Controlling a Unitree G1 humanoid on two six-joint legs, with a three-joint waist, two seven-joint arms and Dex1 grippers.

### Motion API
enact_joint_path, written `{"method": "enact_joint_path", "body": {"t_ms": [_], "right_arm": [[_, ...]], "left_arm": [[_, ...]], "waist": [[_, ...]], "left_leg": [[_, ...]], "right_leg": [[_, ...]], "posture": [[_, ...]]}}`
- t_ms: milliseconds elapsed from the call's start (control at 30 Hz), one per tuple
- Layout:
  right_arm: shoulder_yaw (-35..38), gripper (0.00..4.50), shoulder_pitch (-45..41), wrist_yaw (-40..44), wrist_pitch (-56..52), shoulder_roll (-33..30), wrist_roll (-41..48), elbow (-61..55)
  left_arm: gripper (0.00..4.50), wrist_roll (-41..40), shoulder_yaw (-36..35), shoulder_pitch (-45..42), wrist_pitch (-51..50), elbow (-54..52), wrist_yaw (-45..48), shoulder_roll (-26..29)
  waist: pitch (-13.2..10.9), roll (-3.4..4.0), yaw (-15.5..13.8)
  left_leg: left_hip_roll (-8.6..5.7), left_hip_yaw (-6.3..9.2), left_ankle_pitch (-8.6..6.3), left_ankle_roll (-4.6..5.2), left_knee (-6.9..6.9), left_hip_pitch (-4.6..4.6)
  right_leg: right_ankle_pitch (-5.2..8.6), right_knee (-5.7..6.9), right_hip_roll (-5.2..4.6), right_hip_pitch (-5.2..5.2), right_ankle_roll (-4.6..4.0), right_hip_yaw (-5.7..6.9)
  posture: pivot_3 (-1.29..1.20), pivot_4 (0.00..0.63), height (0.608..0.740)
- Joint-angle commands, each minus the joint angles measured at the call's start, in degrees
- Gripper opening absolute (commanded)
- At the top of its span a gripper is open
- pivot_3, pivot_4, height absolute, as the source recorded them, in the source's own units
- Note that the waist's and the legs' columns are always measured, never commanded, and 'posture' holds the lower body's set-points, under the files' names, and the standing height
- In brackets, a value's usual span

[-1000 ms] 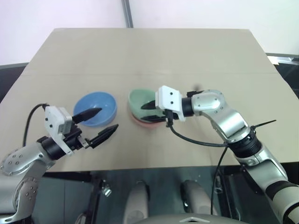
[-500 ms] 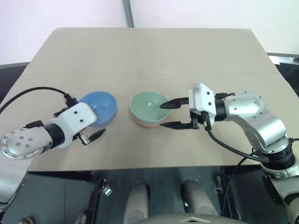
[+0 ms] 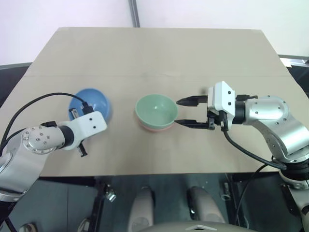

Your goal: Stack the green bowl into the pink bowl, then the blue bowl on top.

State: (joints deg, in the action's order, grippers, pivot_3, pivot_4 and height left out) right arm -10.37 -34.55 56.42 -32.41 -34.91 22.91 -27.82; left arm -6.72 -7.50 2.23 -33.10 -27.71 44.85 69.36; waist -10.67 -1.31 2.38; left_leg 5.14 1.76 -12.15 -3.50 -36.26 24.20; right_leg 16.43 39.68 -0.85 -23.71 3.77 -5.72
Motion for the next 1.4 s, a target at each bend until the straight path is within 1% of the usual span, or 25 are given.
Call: {"method": "enact_joint_path", "body": {"t_ms": [33, 100, 167, 267, 367, 467, 600, 667, 767, 800, 833, 900, 1000, 1033, 1067, 1100, 1133, 1167, 1233, 1267, 1300, 1333, 1400], "right_arm": [[2.37, 2.69, 0.31, -0.96, -1.57, -0.62, 2.51, -2.73], [2.62, 2.69, 0.44, -1.54, -1.95, -0.81, 2.94, -2.93], [2.97, 2.69, 0.58, -2.17, -2.17, -1.08, 3.18, -3.05], [3.72, 2.69, 0.95, -2.97, -2.88, -1.91, 3.64, -3.75], [4.93, 2.69, 2.24, -3.57, -4.08, -3.57, 4.28, -5.46], [6.26, 2.69, 3.88, -4.94, -5.75, -4.95, 5.31, -7.62], [7.70, 2.69, 6.03, -7.56, -7.69, -6.05, 6.01, -10.49], [8.09, 2.69, 6.76, -8.85, -8.31, -6.26, 6.06, -11.61], [8.93, 2.69, 7.87, -10.63, -9.40, -6.49, 6.56, -13.21], [9.40, 2.69, 8.42, -10.98, -9.70, -6.81, 6.80, -13.67], [9.70, 2.69, 8.77, -11.23, -9.91, -7.06, 7.02, -13.97], [10.30, 2.69, 9.43, -11.79, -10.29, -7.54, 7.58, -14.41], [11.06, 2.69, 10.89, -12.10, -10.39, -8.32, 8.09, -14.49], [11.65, 2.69, 11.43, -12.83, -10.38, -7.58, 8.68, -14.04], [12.12, 2.69, 11.84, -13.38, -10.32, -7.05, 9.17, -13.74], [12.35, 2.69, 12.17, -12.62, -10.86, -7.44, 10.09, -12.92], [12.82, 2.69, 12.53, -12.51, -11.22, -7.68, 10.46, -12.22], [13.50, 2.94, 12.85, -12.56, -11.62, -7.85, 10.97, -11.54], [14.47, 3.55, 13.39, -12.42, -11.71, -8.23, 11.71, -10.91], [14.81, 3.95, 13.65, -12.24, -11.86, -8.58, 12.14, -10.83], [15.23, 4.41, 14.04, -11.95, -12.08, -9.17, 12.43, -10.86], [15.69, 4.50, 14.41, -11.68, -12.29, -9.80, 12.71, -10.94], [16.89, 4.50, 15.17, -11.76, -12.43, -11.06, 12.74, -11.19]], "left_arm": [[0.03, -5.68, -7.75, -2.33, 1.26, -4.55, 5.37, -0.27], [0.03, -10.00, -10.20, -4.99, -1.04, -5.97, 8.24, 0.10], [0.03, -13.61, -10.99, -9.04, -3.07, -7.04, 10.54, 1.42], [0.03, -17.45, -8.57, -16.58, -4.40, -7.25, 12.98, 3.12], [0.03, -18.50, -2.98, -24.47, -2.38, -5.54, 16.53, 3.92], [0.03, -17.01, 4.40, -32.41, 0.22, -2.36, 21.10, 3.03], [0.03, -12.12, 14.49, -41.71, 5.16, 3.58, 26.14, -1.56], [0.03, -9.71, 17.43, -44.08, 7.96, 6.22, 27.53, -3.98], [0.96, -7.49, 19.61, -47.01, 10.89, 9.38, 27.72, -8.13], [1.37, -7.44, 19.01, -47.45, 10.78, 9.69, 27.34, -8.79], [1.37, -7.35, 18.42, -47.64, 10.60, 9.85, 27.21, -9.20], [1.37, -9.72, 15.59, -46.37, 7.91, 8.78, 28.01, -8.09], [1.37, -15.54, 6.66, -38.62, -0.28, 5.18, 27.09, -4.58], [1.37, -20.26, 0.35, -34.40, -4.78, 5.54, 24.56, -7.07], [1.37, -23.57, -3.88, -31.66, -7.79, 5.82, 22.62, -9.18], [1.37, -25.14, -9.34, -26.92, -7.14, 5.77, 20.47, -12.49], [1.37, -25.29, -13.32, -22.97, -5.98, 5.58, 18.30, -15.14], [1.42, -23.68, -15.70, -18.82, -4.65, 5.21, 16.81, -16.18], [1.96, -24.68, -19.64, -13.64, -3.87, 3.95, 15.49, -18.26], [2.25, -26.84, -21.21, -11.15, -4.95, 3.05, 16.16, -18.67], [2.72, -28.60, -22.93, -8.18, -5.07, 2.22, 16.99, -19.61], [3.20, -28.32, -23.92, -5.31, -4.13, 1.33, 16.74, -20.32], [4.13, -28.14, -25.80, -2.23, -3.30, -0.45, 14.05, -21.83]], "waist": [[-0.01, -0.02, -0.02], [-0.02, -0.03, -0.06], [-0.02, -0.03, -0.09], [-0.02, -0.04, -0.08], [-0.02, -0.03, -0.17], [-0.02, -0.02, -0.11], [-0.02, -0.02, -0.09], [-0.02, -0.02, -0.12], [-0.02, -0.02, -0.11], [-0.02, -0.02, -0.14], [-0.02, -0.02, -0.12], [-0.02, -0.02, 0.02], [-0.02, -0.02, 0.46], [-0.02, -0.02, 0.38], [0.00, 0.03, 0.33], [0.00, 0.03, 0.22], [0.01, 0.04, 0.23], [0.01, -0.04, 0.13], [0.01, -0.08, 0.00], [0.01, -0.10, -0.13], [0.02, -0.12, -0.32], [0.02, -0.11, -0.36], [0.02, -0.11, -0.45]], "left_leg": [[0.00, 0.01, 0.00, 0.00, -0.02, 0.04], [0.00, 0.04, 0.00, 0.00, -0.05, 0.07], [0.00, 0.10, 0.00, 0.00, -0.08, 0.09], [-0.01, 0.12, 0.00, 0.00, -0.13, 0.11], [-0.01, 0.14, 0.00, 0.00, -0.14, 0.14], [-0.01, 0.17, 0.00, 0.00, -0.15, 0.18], [-0.02, 0.21, 0.00, 0.00, -0.19, 0.20], [-0.01, 0.21, 0.00, 0.00, -0.24, 0.21], [-0.01, 0.23, 0.00, 0.00, -0.28, 0.26], [-0.01, 0.27, 0.00, 0.01, -0.31, 0.31], [-0.01, 0.34, 0.00, 0.01, -0.35, 0.39], [-0.01, 0.33, 0.00, 0.01, -0.40, 0.44], [0.00, 0.30, 0.00, 0.01, -0.39, 0.41], [0.00, 0.32, 0.00, 0.01, -0.37, 0.40], [0.01, 0.36, 0.00, 0.01, -0.37, 0.41], [0.00, 0.33, 0.00, 0.02, -0.37, 0.37], [0.00, 0.35, 0.00, 0.02, -0.42, 0.36], [0.00, 0.33, 0.00, 0.02, -0.44, 0.34], [0.00, 0.39, 0.00, 0.02, -0.57, 0.40], [0.00, 0.38, 0.00, 0.02, -0.61, 0.41], [0.00, 0.40, 0.00, 0.02, -0.64, 0.43], [0.00, 0.41, 0.00, 0.02, -0.68, 0.43], [-0.02, 0.38, 0.00, 0.02, -0.70, 0.39]], "right_leg": [[0.00, 0.00, 0.00, -0.01, 0.00, 0.02], [0.00, 0.00, 0.00, -0.02, 0.00, 0.05], [0.00, 0.02, 0.00, -0.01, 0.01, 0.10], [0.00, 0.03, 0.00, 0.00, 0.02, 0.12], [0.00, 0.03, 0.00, 0.01, 0.02, 0.13], [0.00, 0.02, 0.01, 0.00, 0.02, 0.16], [0.00, 0.05, 0.03, 0.00, 0.01, 0.19], [-0.01, 0.07, 0.04, 0.00, 0.02, 0.19], [-0.01, 0.06, 0.04, -0.01, 0.02, 0.18], [-0.01, 0.06, 0.04, -0.01, 0.02, 0.22], [-0.01, 0.05, 0.04, -0.03, 0.02, 0.28], [-0.01, 0.04, 0.03, -0.05, 0.02, 0.27], [0.00, 0.07, 0.04, -0.07, 0.03, 0.23], [0.01, 0.09, 0.04, -0.07, 0.04, 0.25], [0.01, 0.11, 0.04, -0.07, 0.04, 0.29], [0.01, 0.12, 0.03, -0.05, 0.04, 0.27], [0.01, 0.13, 0.02, -0.02, 0.05, 0.29], [0.01, 0.15, 0.00, 0.01, 0.06, 0.29], [0.00, 0.16, 0.01, 0.03, 0.06, 0.34], [0.00, 0.15, 0.00, 0.04, 0.06, 0.33], [0.00, 0.16, 0.00, 0.05, 0.06, 0.34], [0.00, 0.16, -0.01, 0.07, 0.06, 0.36], [0.00, 0.14, -0.05, 0.14, 0.07, 0.35]], "posture": [[0.00, 0.150, 0.740], [0.00, 0.150, 0.740], [0.00, 0.150, 0.740], [0.00, 0.150, 0.740], [0.00, 0.150, 0.740], [0.00, 0.150, 0.740], [0.00, 0.150, 0.740], [0.00, 0.150, 0.740], [0.00, 0.150, 0.740], [0.00, 0.150, 0.740], [0.00, 0.150, 0.740], [0.00, 0.150, 0.740], [0.00, 0.150, 0.740], [0.00, 0.150, 0.740], [0.00, 0.150, 0.740], [0.00, 0.150, 0.740], [0.00, 0.150, 0.740], [0.00, 0.150, 0.740], [0.00, 0.150, 0.740], [0.00, 0.150, 0.740], [0.00, 0.150, 0.740], [0.00, 0.150, 0.740], [0.00, 0.150, 0.740]]}}
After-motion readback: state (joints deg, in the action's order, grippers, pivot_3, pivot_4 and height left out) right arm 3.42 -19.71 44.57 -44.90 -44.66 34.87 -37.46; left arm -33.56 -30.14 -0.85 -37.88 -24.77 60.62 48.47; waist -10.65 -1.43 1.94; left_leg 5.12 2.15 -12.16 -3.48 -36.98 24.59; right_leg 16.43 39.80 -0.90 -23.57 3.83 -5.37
